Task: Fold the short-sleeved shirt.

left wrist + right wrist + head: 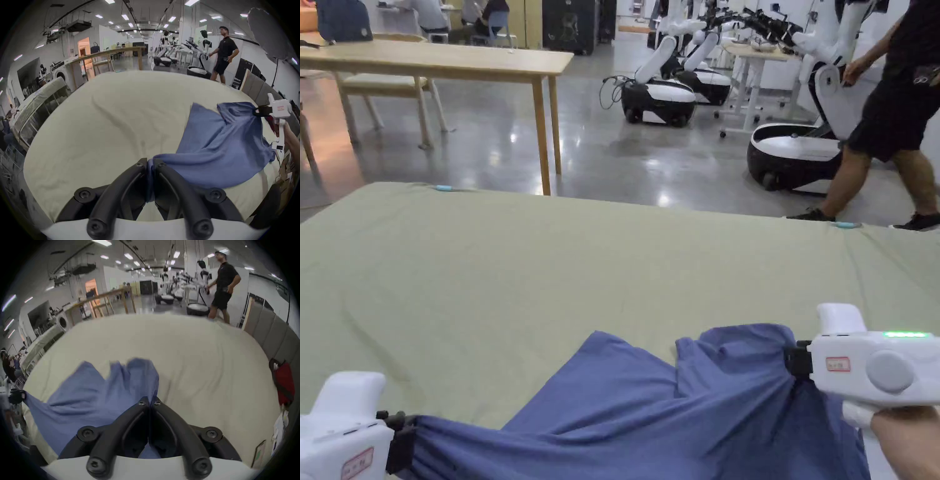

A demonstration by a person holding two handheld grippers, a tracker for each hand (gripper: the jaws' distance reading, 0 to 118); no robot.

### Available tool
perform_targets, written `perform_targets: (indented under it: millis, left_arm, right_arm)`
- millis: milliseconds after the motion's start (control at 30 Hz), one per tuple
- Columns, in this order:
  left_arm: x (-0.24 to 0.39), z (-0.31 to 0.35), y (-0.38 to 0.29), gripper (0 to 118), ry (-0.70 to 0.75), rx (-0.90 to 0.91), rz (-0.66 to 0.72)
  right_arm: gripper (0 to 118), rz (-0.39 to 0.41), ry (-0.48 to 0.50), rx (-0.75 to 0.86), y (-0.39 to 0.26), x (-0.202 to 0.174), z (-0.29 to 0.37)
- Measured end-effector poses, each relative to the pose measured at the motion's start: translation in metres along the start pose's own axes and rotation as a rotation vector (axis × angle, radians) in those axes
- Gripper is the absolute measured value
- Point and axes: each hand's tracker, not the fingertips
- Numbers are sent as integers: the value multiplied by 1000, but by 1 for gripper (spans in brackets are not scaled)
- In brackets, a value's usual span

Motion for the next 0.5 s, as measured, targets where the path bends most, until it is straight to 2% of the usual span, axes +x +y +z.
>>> perform_targets:
  millis: [133,267,400,500]
  left_arm:
    - [10,33,53,6,22,136,-57]
    - [19,68,117,6,42,272,-69]
    - [30,98,189,6,97,403,-90]
    - [43,117,242,6,130,480,-117]
  right_arm:
    - [3,56,16,181,49,-2,98]
    - [3,48,14,345,105,3,188]
    - [3,76,-79,493,166,14,248]
    - [3,59,-100,588,204,21,277]
